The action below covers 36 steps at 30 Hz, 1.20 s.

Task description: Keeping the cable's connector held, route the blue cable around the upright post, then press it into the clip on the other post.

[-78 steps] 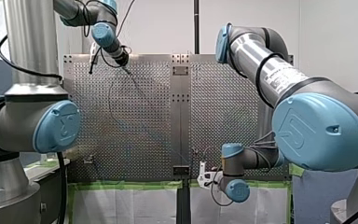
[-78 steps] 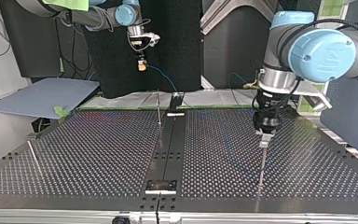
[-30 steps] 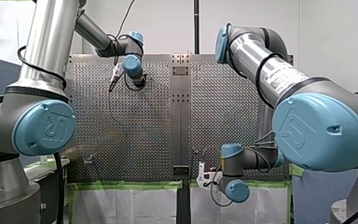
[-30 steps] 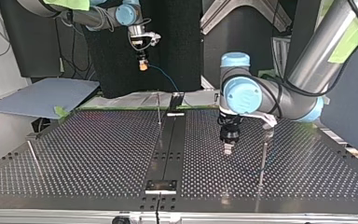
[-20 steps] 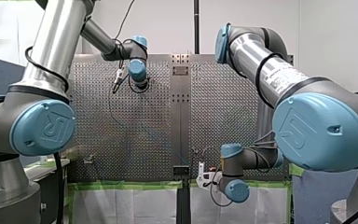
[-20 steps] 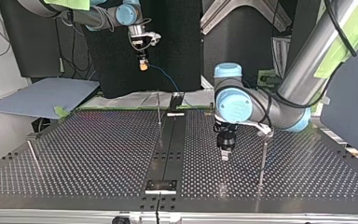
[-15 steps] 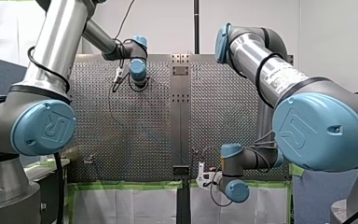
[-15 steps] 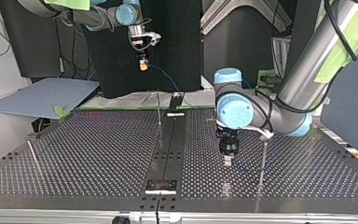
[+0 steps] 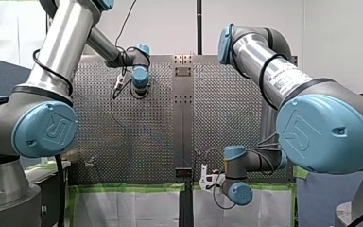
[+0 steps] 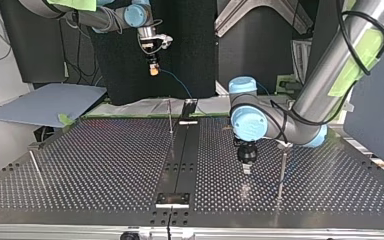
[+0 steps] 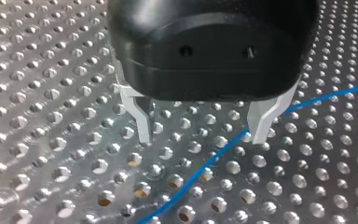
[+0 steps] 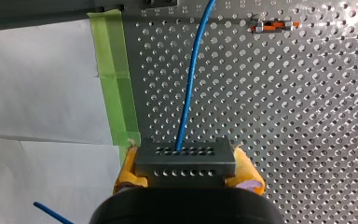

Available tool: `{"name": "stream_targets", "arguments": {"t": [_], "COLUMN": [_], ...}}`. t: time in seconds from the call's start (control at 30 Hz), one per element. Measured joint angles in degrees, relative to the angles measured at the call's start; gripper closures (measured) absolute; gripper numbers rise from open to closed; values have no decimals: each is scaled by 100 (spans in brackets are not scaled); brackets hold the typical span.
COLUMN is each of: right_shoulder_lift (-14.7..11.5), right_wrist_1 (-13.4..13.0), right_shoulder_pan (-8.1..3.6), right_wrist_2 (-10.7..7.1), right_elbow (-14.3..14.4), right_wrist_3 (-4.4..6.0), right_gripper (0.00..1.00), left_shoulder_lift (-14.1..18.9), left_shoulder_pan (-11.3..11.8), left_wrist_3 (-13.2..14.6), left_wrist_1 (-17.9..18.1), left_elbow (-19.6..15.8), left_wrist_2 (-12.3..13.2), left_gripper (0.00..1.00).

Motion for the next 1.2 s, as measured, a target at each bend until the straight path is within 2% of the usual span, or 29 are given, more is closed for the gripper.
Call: {"name": "stream_targets", "arguments": {"t": [0.3, 0.47, 0.83, 1.0, 1.2], "right_shoulder_lift": [-1, 0, 0, 1, 1], "right_wrist_1": [6, 10, 11, 11, 11], "right_shoulder_pan": [1, 1, 3, 2, 19], "right_wrist_2": [0, 0, 0, 0, 1], "right_elbow": [-1, 1, 0, -1, 0], "right_wrist_3": [-2, -2, -2, -2, 1], "right_gripper": [100, 100, 100, 100, 100], "left_shoulder_lift": [-171, -213, -617, -697, -1028], "left_shoulder_pan": [-79, -100, -202, -232, -313], "left_wrist_3": [54, 99, 646, 768, 971], "left_wrist_1": [14, 22, -31, -65, -177], "left_elbow": [0, 0, -1, 0, -1], "left_wrist_2": [-21, -117, -535, -595, -857], "left_gripper": [2, 2, 2, 2, 2]}}
